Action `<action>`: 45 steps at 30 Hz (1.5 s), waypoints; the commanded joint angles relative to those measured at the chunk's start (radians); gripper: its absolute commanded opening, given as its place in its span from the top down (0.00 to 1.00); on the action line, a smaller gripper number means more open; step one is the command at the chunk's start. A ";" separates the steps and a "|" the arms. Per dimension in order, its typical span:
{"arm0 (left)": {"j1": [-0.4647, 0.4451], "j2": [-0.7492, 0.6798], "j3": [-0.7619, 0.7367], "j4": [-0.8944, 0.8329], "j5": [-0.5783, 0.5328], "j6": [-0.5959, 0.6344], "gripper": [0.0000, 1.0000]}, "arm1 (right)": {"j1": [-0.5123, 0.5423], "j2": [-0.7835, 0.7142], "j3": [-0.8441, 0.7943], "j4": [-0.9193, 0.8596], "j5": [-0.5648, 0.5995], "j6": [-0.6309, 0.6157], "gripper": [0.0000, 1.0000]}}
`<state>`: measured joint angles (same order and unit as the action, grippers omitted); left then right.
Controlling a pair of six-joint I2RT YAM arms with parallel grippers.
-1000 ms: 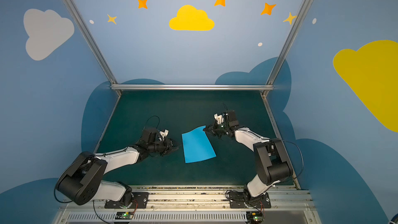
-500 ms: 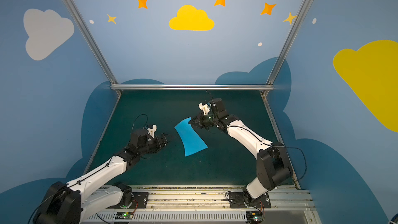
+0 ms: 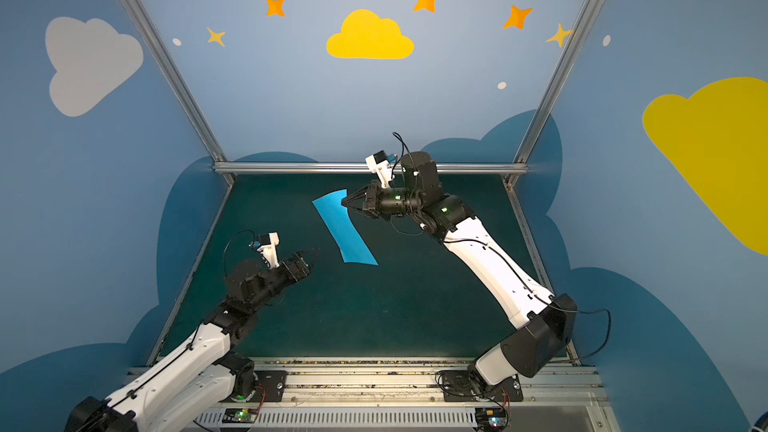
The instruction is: Fold a paper plane with a square sheet of paper (fold left side to right side)
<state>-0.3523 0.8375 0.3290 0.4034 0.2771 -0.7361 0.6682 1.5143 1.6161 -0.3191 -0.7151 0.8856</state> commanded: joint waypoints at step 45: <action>0.104 0.549 0.172 0.902 0.540 -0.446 0.59 | -0.106 -0.161 -0.226 0.216 -0.005 0.159 1.00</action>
<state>-0.2436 1.4094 0.5167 1.3212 0.8017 -1.2057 0.5743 1.3754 1.4128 -0.1490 -0.7189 1.0367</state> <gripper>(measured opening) 0.426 0.047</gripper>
